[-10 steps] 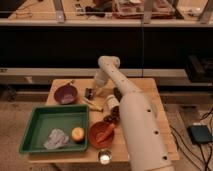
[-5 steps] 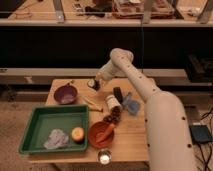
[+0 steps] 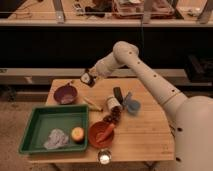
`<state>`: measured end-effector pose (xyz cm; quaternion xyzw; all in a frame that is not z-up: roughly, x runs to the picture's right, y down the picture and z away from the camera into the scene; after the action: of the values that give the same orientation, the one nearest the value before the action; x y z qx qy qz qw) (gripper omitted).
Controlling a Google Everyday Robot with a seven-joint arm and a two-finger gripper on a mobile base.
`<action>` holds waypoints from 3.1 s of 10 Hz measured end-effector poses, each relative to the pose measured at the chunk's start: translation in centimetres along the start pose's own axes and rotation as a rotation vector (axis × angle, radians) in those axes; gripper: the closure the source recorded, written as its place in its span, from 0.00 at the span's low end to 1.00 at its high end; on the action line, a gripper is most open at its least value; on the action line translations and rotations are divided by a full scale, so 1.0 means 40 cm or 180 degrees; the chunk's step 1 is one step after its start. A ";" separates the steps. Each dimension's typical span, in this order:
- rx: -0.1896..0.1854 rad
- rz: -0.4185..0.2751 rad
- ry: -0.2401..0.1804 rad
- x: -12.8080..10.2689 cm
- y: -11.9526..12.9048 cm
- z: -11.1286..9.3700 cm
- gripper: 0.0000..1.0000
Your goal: Place brush in purple bowl
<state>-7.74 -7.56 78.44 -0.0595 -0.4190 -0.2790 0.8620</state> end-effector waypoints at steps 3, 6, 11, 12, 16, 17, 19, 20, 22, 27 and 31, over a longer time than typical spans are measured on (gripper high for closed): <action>0.0025 -0.0500 0.0004 -0.106 -0.048 0.066 1.00; 0.0069 -0.0936 0.0095 -0.154 -0.100 0.150 1.00; 0.0188 -0.1458 0.0270 -0.145 -0.147 0.253 1.00; 0.0185 -0.1496 0.0285 -0.141 -0.146 0.271 1.00; 0.0187 -0.1490 0.0292 -0.137 -0.144 0.268 1.00; 0.0184 -0.1496 0.0290 -0.139 -0.145 0.269 1.00; 0.0075 -0.1645 0.0398 -0.142 -0.133 0.267 1.00; 0.0084 -0.1765 0.0492 -0.144 -0.132 0.272 1.00; 0.0142 -0.1931 0.0635 -0.125 -0.128 0.310 1.00; 0.0145 -0.2060 0.0570 -0.058 -0.138 0.404 0.86; 0.0133 -0.2063 0.0559 -0.054 -0.137 0.407 0.84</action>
<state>-22.93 -5.74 86.56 0.1188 -0.3458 -0.5340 0.7623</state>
